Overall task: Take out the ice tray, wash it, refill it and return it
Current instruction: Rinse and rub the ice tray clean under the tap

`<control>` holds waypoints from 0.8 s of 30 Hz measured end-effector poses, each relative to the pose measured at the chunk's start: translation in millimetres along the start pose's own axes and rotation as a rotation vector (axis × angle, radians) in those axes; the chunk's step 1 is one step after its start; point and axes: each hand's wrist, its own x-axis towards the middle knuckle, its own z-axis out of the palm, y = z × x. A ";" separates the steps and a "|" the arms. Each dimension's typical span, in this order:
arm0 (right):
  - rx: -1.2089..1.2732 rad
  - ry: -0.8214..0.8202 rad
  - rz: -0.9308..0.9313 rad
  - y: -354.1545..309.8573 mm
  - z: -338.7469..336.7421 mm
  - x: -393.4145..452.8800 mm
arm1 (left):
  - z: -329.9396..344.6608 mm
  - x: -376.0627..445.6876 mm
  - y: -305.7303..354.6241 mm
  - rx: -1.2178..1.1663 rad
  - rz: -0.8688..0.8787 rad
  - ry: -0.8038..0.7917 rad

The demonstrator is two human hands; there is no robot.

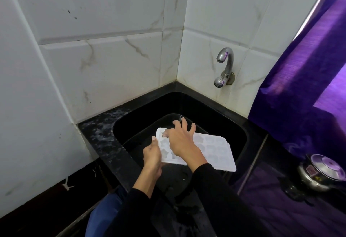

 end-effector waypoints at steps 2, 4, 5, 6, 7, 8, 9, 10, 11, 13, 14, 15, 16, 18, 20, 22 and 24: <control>0.021 -0.007 0.002 -0.8 1.6 0.4 | -0.5 -0.4 -0.5 0.004 -0.002 0.002; 0.040 -0.020 0.006 -0.7 2.9 -0.7 | -0.8 -0.9 -1.2 0.003 -0.009 0.000; 0.050 -0.026 0.008 0.1 2.9 -1.9 | -0.9 -0.8 -1.5 0.003 -0.013 -0.002; 0.064 -0.027 0.011 1.5 2.1 -3.8 | -1.0 -0.7 -1.6 0.003 -0.016 -0.003; 0.087 -0.019 0.015 3.7 0.4 -6.3 | -1.0 -0.7 -1.1 0.005 -0.016 -0.001; 0.118 0.003 0.024 6.8 -2.5 -9.7 | -0.8 -0.6 -0.3 0.005 -0.019 0.003; 0.151 0.033 0.039 11.0 -6.8 -13.7 | -1.0 -0.2 0.4 0.005 -0.023 0.007; 0.179 0.064 0.061 16.4 -11.4 -18.2 | -1.2 0.0 1.1 0.000 -0.028 0.011; 0.200 0.090 0.089 23.1 -16.7 -22.7 | -2.0 0.7 1.4 -0.007 -0.032 0.014; 0.214 0.121 0.169 41.7 -26.2 -32.1 | -3.9 2.1 2.5 -0.024 -0.037 0.020; 0.214 0.122 0.220 53.1 -29.5 -36.6 | -5.1 3.4 3.0 -0.029 -0.037 0.023; 0.213 0.115 0.272 64.9 -31.5 -41.0 | -6.4 4.8 3.5 -0.031 -0.037 0.027; 0.214 0.107 0.322 76.5 -32.3 -45.5 | -7.6 6.2 4.1 -0.030 -0.035 0.031; 0.214 0.087 0.410 95.6 -30.6 -54.0 | -9.3 8.8 5.3 -0.031 -0.033 0.035; 0.212 0.064 0.470 106.9 -25.2 -60.0 | -10.4 10.5 6.4 -0.042 -0.044 0.034; 0.204 0.037 0.495 110.8 -20.5 -64.0 | -10.6 10.7 6.8 -0.052 -0.053 0.031; 0.195 0.008 0.492 110.2 -17.2 -66.1 | -10.2 10.5 6.6 -0.062 -0.059 0.032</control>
